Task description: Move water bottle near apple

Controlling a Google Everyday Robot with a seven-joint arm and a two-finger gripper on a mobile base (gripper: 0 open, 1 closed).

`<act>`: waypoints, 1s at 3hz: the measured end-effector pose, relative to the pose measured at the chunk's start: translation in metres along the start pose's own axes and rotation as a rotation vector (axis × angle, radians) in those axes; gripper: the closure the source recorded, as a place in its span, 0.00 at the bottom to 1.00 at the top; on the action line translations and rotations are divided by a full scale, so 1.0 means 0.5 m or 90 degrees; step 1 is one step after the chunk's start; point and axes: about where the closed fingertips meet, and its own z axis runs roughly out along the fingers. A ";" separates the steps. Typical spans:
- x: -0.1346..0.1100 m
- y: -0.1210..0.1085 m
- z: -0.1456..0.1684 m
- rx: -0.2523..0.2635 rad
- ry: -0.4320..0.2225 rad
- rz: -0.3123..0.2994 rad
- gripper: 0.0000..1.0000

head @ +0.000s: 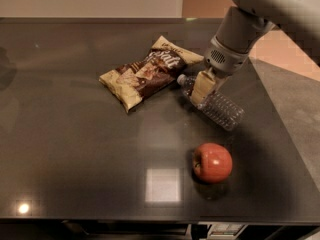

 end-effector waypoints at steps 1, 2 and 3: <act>-0.002 0.033 0.005 -0.031 0.018 -0.097 1.00; -0.002 0.063 0.001 -0.039 0.039 -0.171 1.00; -0.002 0.092 -0.004 -0.030 0.059 -0.225 1.00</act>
Offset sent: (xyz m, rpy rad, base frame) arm -0.0442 0.0266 0.0145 -0.0479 0.0407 0.4380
